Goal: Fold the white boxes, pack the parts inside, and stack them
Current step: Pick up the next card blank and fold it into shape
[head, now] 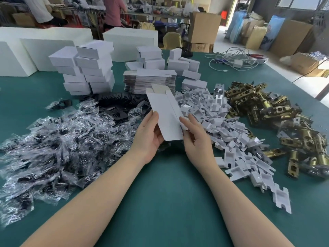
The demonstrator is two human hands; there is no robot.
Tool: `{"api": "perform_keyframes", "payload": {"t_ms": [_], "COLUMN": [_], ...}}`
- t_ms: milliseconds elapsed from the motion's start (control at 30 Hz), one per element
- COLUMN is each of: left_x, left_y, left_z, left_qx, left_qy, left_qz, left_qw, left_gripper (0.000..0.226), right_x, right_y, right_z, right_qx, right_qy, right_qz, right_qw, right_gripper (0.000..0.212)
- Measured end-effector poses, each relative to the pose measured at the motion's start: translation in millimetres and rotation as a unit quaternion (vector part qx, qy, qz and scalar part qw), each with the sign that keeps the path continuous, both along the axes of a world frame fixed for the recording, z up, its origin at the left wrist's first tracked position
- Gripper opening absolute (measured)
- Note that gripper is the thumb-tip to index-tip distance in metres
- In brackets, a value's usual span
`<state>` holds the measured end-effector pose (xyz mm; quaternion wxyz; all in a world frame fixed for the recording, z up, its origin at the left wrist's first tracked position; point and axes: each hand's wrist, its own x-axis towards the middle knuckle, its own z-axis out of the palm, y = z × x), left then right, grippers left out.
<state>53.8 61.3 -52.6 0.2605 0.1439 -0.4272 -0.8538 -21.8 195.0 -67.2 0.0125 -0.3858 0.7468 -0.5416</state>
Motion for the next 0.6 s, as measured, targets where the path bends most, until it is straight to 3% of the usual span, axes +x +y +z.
{"api": "perform_keyframes", "payload": {"t_ms": [167, 300, 367, 433, 500, 600], "left_x": [1, -1, -5, -9, -13, -16], "left_y": [3, 21, 22, 24, 28, 33], "left_z": [4, 8, 10, 16, 16, 5], "left_qx": [-0.085, -0.257, -0.297, -0.343, -0.375, -0.326], "left_qy": [0.021, -0.022, -0.038, -0.049, -0.047, -0.052], "left_qz": [-0.05, -0.064, -0.059, -0.041, 0.017, 0.109], "left_qw": [0.995, 0.964, 0.952, 0.937, 0.926, 0.938], "left_gripper": [0.044, 0.03, 0.051, 0.063, 0.059, 0.053], "right_x": [4, 5, 6, 6, 5, 2], "right_y": [-4, -2, 0, 0, 0, 1], "right_z": [-1, -1, -1, 0, 3, 6], "right_qx": [0.043, 0.036, -0.01, -0.074, -0.128, -0.139], "right_qy": [0.048, -0.031, -0.06, -0.091, -0.132, -0.138], "right_qz": [0.042, 0.105, 0.114, 0.122, 0.109, 0.019], "right_qw": [0.997, 0.993, 0.992, 0.986, 0.977, 0.98], "right_gripper": [0.067, 0.1, 0.106, 0.097, 0.08, 0.067]}}
